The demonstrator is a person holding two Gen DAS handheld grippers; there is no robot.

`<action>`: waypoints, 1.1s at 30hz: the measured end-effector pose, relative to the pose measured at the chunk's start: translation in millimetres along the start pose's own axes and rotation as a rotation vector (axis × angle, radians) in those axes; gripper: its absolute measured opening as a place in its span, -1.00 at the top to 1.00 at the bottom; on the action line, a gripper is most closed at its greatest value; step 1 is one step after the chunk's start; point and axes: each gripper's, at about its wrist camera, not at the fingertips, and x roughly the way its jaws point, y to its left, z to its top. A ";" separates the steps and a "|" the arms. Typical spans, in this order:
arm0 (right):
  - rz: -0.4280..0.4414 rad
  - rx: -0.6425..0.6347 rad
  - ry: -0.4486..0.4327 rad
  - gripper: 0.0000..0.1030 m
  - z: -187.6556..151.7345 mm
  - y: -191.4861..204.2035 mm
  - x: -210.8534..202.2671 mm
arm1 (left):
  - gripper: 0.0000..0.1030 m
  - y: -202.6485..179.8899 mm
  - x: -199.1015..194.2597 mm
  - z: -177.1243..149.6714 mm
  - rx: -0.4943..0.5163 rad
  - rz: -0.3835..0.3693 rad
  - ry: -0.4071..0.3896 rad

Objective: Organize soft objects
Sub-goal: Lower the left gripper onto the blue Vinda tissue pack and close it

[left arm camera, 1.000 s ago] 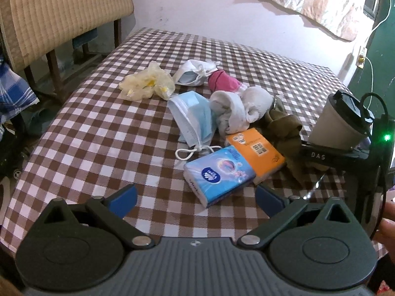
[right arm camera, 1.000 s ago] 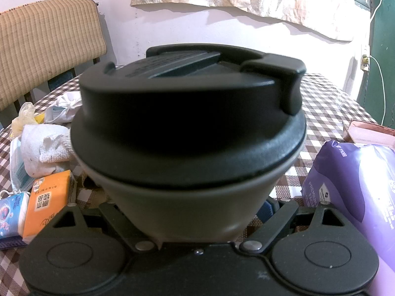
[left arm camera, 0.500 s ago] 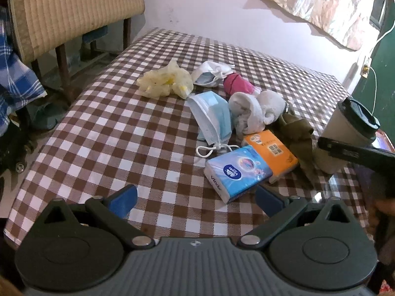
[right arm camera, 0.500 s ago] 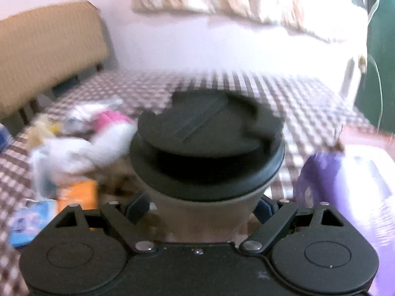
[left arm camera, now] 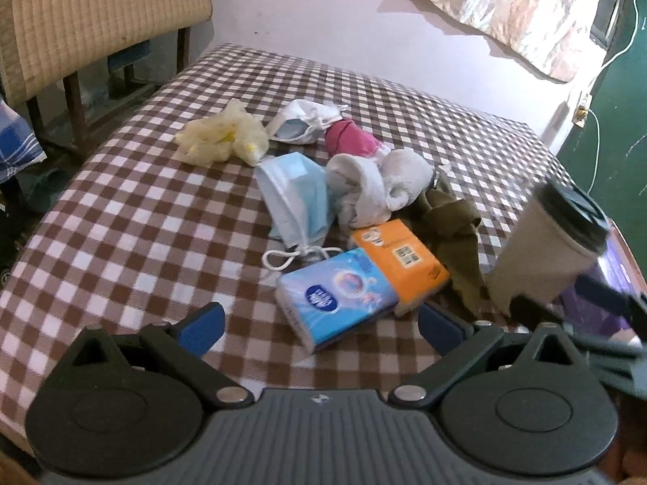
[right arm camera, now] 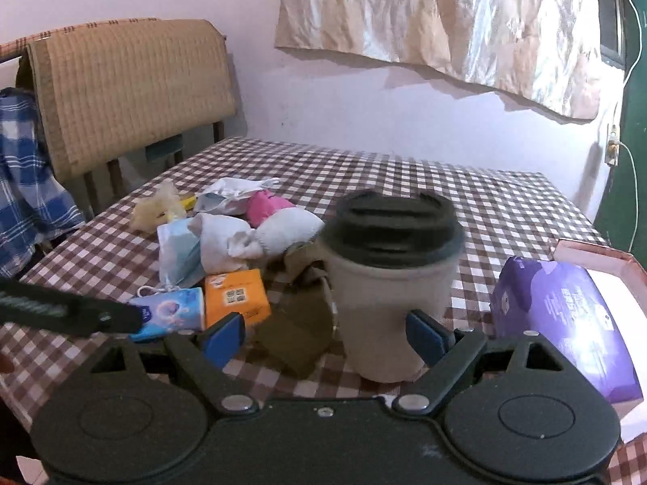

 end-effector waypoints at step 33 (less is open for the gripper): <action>0.089 -0.014 0.028 -0.96 -12.2 13.9 -9.0 | -1.00 10.6 21.8 2.4 -0.061 0.092 0.026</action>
